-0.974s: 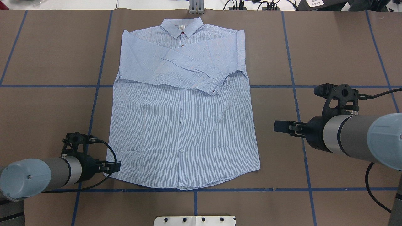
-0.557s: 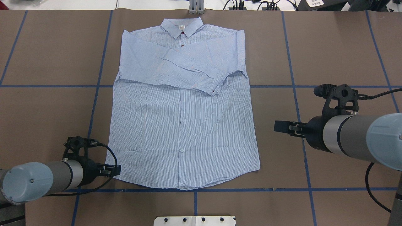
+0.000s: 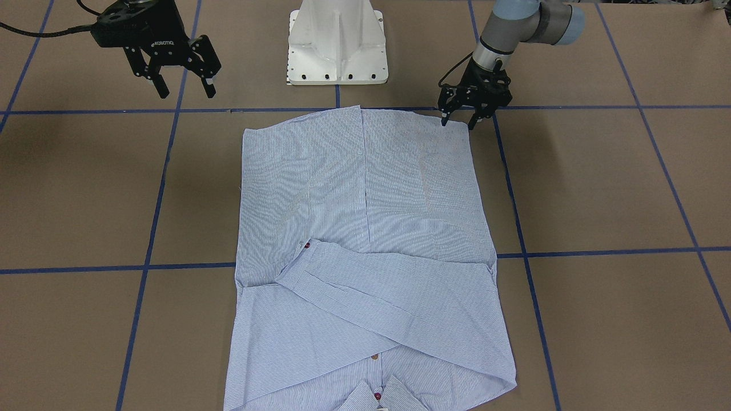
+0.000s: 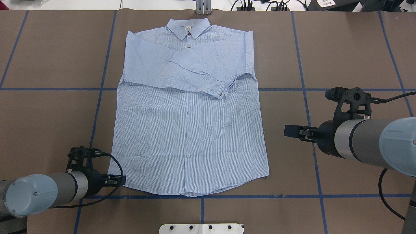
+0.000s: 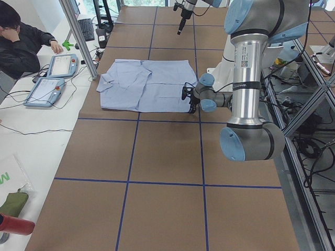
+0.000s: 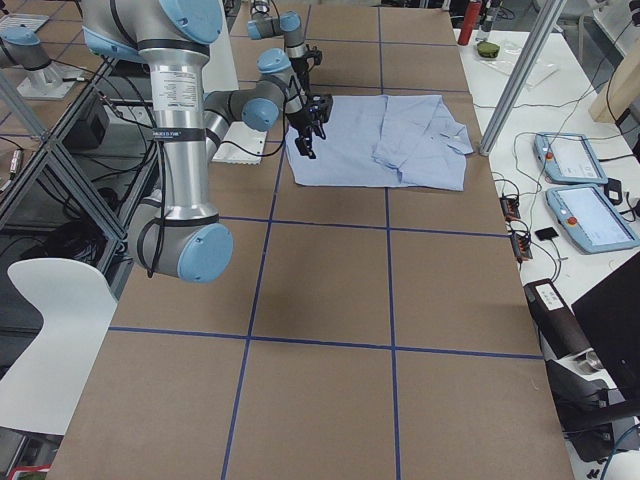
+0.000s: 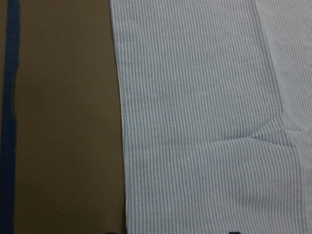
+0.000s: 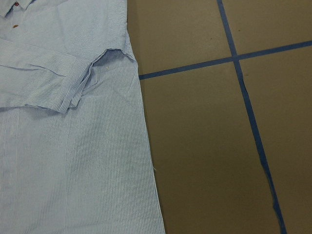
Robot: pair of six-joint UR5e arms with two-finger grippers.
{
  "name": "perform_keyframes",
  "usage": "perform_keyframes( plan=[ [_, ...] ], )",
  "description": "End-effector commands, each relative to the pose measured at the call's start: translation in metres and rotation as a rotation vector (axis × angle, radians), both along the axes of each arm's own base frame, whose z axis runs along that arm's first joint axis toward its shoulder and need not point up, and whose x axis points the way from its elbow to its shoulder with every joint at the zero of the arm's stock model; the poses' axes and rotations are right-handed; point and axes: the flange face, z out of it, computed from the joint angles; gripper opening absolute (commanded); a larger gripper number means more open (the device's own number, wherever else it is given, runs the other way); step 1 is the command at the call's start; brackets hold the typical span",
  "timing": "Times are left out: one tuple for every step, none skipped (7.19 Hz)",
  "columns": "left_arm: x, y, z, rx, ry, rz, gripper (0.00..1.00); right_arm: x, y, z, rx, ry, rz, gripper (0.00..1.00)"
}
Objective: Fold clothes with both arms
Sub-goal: 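Position the left gripper at the hem corner nearest it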
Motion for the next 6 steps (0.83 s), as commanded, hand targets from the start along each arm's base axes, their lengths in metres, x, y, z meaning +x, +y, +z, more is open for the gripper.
perform_keyframes(
  plan=[
    [0.0,0.0,0.001,-0.017,0.002,-0.013,0.43,0.0,0.0,-0.001,0.001,-0.002,-0.001,1.0],
    [0.0,0.001,0.0,-0.021,0.006,-0.014,0.14,0.0,0.0,-0.001,0.001,-0.004,0.0,1.0],
    [-0.002,0.0,-0.001,-0.021,0.006,-0.015,0.0,0.0,0.0,-0.001,0.002,-0.004,-0.001,1.0],
    [-0.004,0.001,-0.001,-0.02,0.006,-0.017,0.0,0.0,0.0,-0.001,0.001,-0.002,-0.001,1.0],
    [-0.007,0.0,-0.007,-0.017,0.019,-0.02,0.0,0.0,0.001,0.0,0.0,-0.003,-0.004,1.0],
    [-0.015,-0.001,-0.023,-0.009,0.049,-0.021,0.0,-0.004,0.004,0.002,-0.002,0.001,-0.012,1.0]
  ],
)
